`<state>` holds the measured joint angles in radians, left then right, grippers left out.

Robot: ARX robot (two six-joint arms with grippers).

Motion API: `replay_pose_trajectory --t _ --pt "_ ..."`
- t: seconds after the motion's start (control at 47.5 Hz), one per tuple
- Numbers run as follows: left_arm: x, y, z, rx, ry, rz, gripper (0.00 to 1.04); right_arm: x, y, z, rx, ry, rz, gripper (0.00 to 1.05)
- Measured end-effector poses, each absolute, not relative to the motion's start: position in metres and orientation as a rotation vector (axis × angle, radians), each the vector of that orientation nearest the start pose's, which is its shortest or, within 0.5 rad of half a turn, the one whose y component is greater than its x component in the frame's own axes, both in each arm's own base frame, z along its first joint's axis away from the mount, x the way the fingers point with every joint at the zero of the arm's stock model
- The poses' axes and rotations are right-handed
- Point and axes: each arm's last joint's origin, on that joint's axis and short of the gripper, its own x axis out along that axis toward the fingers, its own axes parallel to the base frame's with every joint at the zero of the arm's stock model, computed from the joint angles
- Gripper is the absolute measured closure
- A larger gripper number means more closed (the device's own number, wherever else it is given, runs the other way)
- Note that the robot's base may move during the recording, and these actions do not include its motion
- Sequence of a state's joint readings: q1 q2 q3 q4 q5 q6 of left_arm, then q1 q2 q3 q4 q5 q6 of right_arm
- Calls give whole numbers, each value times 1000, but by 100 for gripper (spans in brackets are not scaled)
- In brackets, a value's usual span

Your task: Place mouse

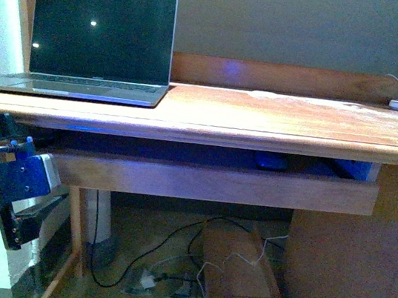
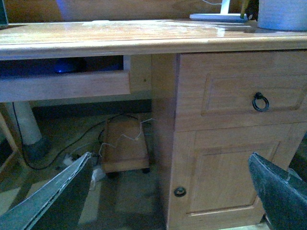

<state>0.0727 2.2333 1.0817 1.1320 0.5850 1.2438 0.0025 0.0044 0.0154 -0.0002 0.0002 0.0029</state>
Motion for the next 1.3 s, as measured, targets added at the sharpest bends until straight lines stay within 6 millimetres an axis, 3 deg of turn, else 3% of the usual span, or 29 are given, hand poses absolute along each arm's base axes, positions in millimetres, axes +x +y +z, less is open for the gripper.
replay_pose_trajectory --t 0.294,0.484,0.631,0.862,1.136,1.304 --pt "439 17 109 1183 -189 -568 8 97 0 168 3 -10 2 7" --pt "429 18 120 1119 -22 -668 8 97 0 168 3 -10 3 7" --pt "398 22 142 948 171 -855 8 97 0 168 3 -10 3 7" --pt "357 20 154 759 250 -959 8 97 0 168 3 -10 3 7" --pt "305 -7 173 442 319 -1064 8 97 0 168 3 -10 3 7" --pt "301 -13 192 276 275 -937 8 97 0 168 3 -10 3 7"
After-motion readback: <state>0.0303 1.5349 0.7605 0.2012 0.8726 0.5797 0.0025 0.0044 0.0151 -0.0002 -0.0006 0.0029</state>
